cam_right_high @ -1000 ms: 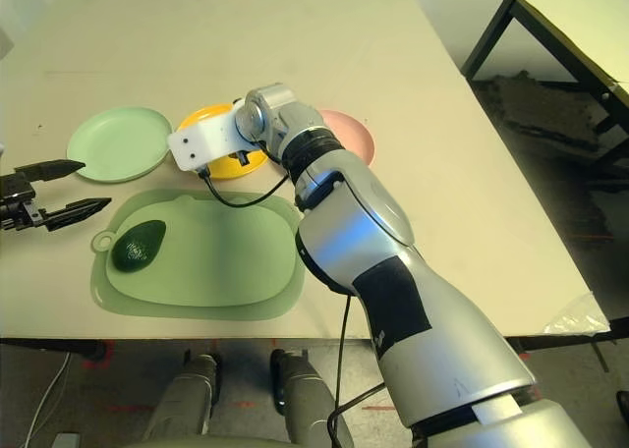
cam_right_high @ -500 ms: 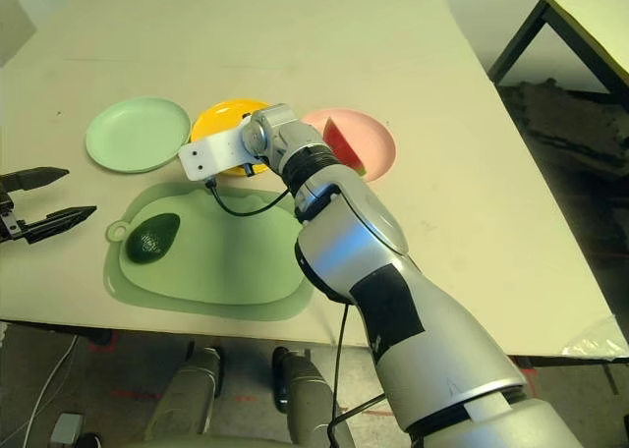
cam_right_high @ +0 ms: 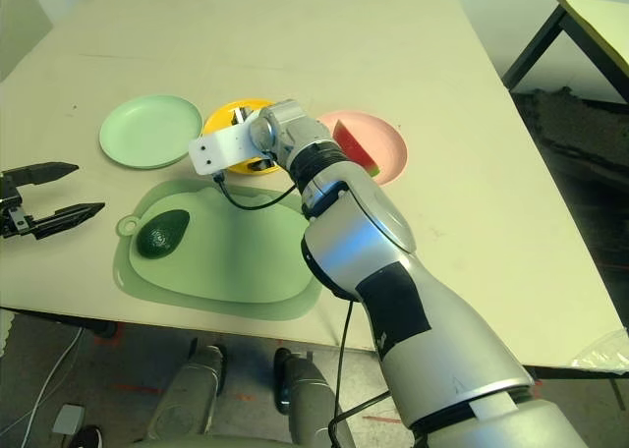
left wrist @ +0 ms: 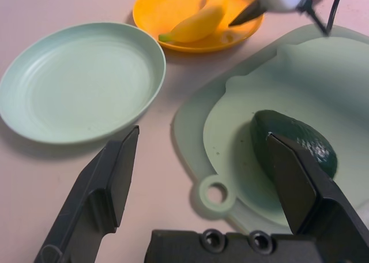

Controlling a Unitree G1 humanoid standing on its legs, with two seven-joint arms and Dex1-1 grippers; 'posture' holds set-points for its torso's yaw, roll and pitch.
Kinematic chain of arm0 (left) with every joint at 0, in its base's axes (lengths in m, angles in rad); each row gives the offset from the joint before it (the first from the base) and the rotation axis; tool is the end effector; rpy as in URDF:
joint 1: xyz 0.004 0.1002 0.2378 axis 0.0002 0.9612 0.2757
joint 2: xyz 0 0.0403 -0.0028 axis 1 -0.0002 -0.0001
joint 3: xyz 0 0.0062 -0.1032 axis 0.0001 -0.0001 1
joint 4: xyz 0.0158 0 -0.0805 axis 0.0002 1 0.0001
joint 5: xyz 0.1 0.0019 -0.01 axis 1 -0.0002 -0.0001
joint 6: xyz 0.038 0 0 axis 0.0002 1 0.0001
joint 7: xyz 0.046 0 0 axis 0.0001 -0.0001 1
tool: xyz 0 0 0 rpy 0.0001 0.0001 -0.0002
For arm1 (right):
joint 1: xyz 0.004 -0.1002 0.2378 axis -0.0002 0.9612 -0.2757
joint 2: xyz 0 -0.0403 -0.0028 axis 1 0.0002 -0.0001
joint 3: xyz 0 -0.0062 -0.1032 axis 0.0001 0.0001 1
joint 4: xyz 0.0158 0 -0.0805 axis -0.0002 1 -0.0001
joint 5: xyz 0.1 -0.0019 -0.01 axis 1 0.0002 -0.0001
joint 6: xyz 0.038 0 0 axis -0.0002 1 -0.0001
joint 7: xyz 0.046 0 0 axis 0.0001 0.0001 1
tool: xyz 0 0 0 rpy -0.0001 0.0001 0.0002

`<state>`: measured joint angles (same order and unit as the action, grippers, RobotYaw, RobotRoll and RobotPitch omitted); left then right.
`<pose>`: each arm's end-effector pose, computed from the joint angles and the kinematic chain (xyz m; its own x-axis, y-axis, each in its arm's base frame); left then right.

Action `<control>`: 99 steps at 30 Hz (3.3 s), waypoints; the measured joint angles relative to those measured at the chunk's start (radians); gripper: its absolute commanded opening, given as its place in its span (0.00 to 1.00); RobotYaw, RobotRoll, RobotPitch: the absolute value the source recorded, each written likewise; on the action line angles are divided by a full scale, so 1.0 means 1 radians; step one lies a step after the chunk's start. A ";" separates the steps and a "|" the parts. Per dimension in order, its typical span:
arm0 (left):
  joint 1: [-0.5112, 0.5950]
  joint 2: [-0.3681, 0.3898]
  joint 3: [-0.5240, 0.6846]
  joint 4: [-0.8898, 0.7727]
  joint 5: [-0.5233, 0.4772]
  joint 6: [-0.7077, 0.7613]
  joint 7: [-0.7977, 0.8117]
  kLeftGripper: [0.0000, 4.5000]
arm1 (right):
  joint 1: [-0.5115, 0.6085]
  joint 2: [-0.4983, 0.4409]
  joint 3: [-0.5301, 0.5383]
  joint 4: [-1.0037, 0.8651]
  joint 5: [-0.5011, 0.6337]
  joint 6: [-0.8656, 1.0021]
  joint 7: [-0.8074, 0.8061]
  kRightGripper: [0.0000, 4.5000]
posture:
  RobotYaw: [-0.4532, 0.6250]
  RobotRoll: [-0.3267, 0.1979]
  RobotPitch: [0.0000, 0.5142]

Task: Place the fruits into color-matched plates.

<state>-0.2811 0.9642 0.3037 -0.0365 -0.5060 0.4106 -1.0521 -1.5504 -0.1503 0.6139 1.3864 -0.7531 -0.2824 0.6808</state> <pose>0.2237 0.3247 0.2229 0.7169 -0.6613 -0.2207 0.6947 0.6514 0.3051 0.3748 -0.0579 0.2550 0.7134 0.3682 -0.5963 -0.4780 -0.3666 -0.7982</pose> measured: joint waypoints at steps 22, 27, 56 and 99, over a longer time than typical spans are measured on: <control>-0.362 0.043 -0.253 0.544 0.285 -0.658 -0.396 1.00 | 0.518 -0.307 -0.520 -0.687 0.691 0.319 0.656 0.99 | 0.44 0.62 0.34; -0.407 0.064 -0.304 0.673 0.350 -0.833 -0.476 1.00 | 0.833 -0.325 -0.576 -0.980 0.815 0.384 0.604 0.99 | 0.43 0.62 0.33; -0.732 0.047 -0.787 0.909 0.279 -1.435 -0.551 1.00 | 1.130 -0.242 -0.541 -1.091 1.090 0.154 0.740 0.99 | 0.42 0.62 0.29; -0.866 -0.131 -1.025 1.133 0.335 -1.641 -0.551 1.00 | 1.171 -0.254 -0.511 -1.180 1.099 0.197 0.645 0.99 | 0.34 0.62 0.27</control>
<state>-1.1474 0.8333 -0.7214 1.0963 -0.1708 -1.2301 -1.6029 -0.3793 -0.4039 0.1028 0.2068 0.3460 -0.0857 1.3255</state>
